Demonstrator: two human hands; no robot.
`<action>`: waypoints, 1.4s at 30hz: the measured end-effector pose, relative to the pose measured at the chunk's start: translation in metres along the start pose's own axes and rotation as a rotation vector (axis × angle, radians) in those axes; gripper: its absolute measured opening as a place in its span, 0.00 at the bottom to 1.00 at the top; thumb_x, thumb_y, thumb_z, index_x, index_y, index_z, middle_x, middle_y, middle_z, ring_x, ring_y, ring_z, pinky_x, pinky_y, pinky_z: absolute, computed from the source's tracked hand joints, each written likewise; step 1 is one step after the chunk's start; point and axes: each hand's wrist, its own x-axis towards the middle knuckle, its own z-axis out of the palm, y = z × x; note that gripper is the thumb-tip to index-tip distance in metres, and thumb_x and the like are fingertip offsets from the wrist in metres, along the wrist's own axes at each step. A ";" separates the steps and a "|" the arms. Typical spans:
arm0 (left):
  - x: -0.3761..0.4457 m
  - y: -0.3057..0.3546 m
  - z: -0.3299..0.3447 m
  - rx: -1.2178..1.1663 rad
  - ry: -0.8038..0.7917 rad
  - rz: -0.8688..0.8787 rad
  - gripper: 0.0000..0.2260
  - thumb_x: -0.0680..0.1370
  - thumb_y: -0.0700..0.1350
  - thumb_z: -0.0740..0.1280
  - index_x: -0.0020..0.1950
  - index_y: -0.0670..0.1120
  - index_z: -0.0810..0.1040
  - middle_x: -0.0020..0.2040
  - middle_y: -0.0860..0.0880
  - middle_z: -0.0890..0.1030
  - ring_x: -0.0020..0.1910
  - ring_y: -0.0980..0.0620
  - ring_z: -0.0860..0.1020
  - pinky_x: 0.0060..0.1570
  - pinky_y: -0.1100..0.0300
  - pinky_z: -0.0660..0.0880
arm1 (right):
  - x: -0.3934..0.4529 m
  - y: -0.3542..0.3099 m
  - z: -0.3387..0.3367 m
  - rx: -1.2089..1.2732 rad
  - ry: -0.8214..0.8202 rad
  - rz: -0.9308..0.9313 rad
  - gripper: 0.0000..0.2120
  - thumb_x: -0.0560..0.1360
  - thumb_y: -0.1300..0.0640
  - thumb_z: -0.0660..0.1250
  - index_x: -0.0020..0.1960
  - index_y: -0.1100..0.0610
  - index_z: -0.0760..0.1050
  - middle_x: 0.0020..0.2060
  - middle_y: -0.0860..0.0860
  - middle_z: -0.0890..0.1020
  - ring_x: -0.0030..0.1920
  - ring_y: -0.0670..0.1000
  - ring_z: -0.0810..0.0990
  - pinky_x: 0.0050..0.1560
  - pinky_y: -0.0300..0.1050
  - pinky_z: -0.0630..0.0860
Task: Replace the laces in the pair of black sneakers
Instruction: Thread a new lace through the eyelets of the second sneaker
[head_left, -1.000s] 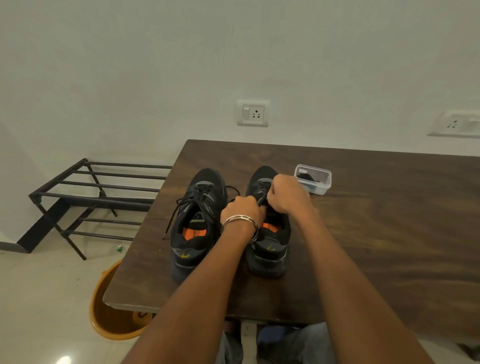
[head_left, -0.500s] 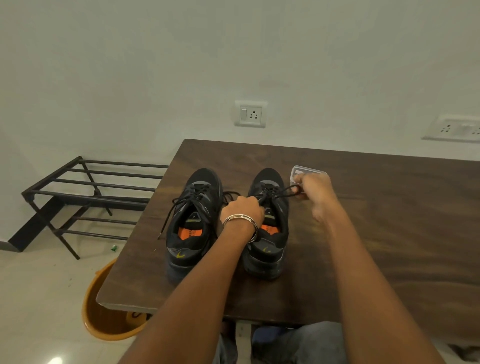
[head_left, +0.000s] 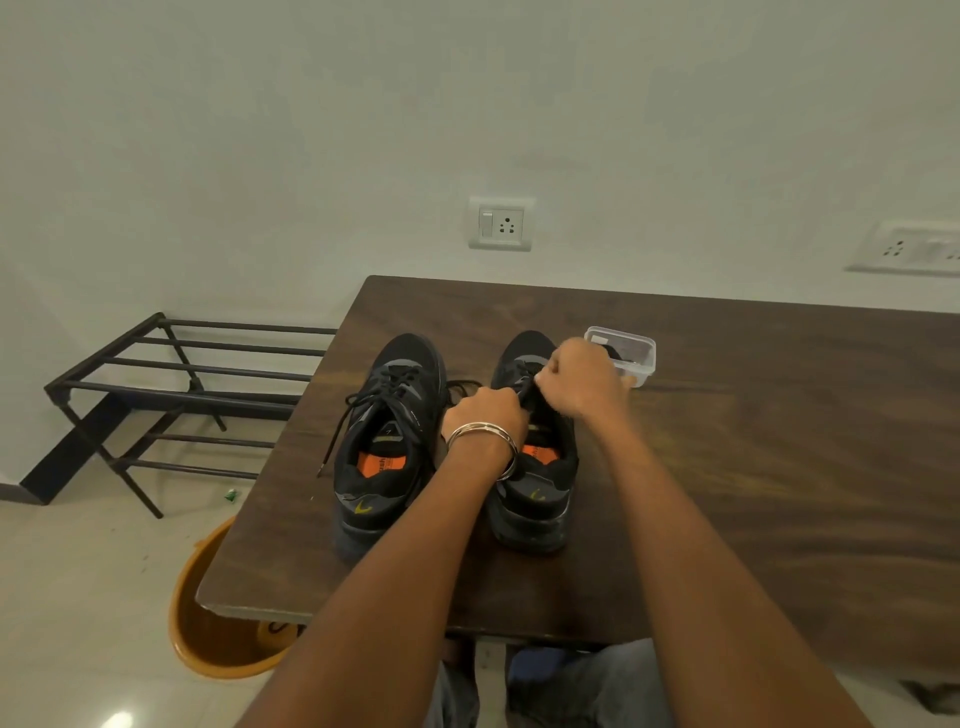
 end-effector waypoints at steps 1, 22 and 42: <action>0.001 0.000 0.000 -0.007 0.004 -0.003 0.14 0.82 0.51 0.56 0.55 0.44 0.76 0.42 0.47 0.74 0.38 0.49 0.71 0.40 0.53 0.68 | 0.003 0.003 -0.004 0.161 0.022 0.069 0.07 0.73 0.62 0.64 0.36 0.60 0.75 0.37 0.51 0.80 0.44 0.55 0.79 0.55 0.59 0.75; 0.004 -0.002 0.003 -0.002 0.016 0.001 0.13 0.81 0.51 0.58 0.55 0.44 0.77 0.47 0.45 0.78 0.42 0.46 0.75 0.41 0.53 0.70 | 0.003 0.005 0.005 -0.149 -0.124 -0.150 0.08 0.75 0.54 0.71 0.53 0.53 0.84 0.51 0.52 0.82 0.53 0.55 0.80 0.56 0.56 0.78; 0.007 0.000 0.006 -0.005 0.029 0.000 0.12 0.81 0.49 0.57 0.52 0.44 0.77 0.46 0.45 0.78 0.40 0.46 0.74 0.40 0.53 0.70 | -0.006 0.015 -0.040 1.455 0.207 0.248 0.12 0.79 0.69 0.56 0.44 0.59 0.75 0.31 0.51 0.73 0.28 0.48 0.69 0.32 0.44 0.69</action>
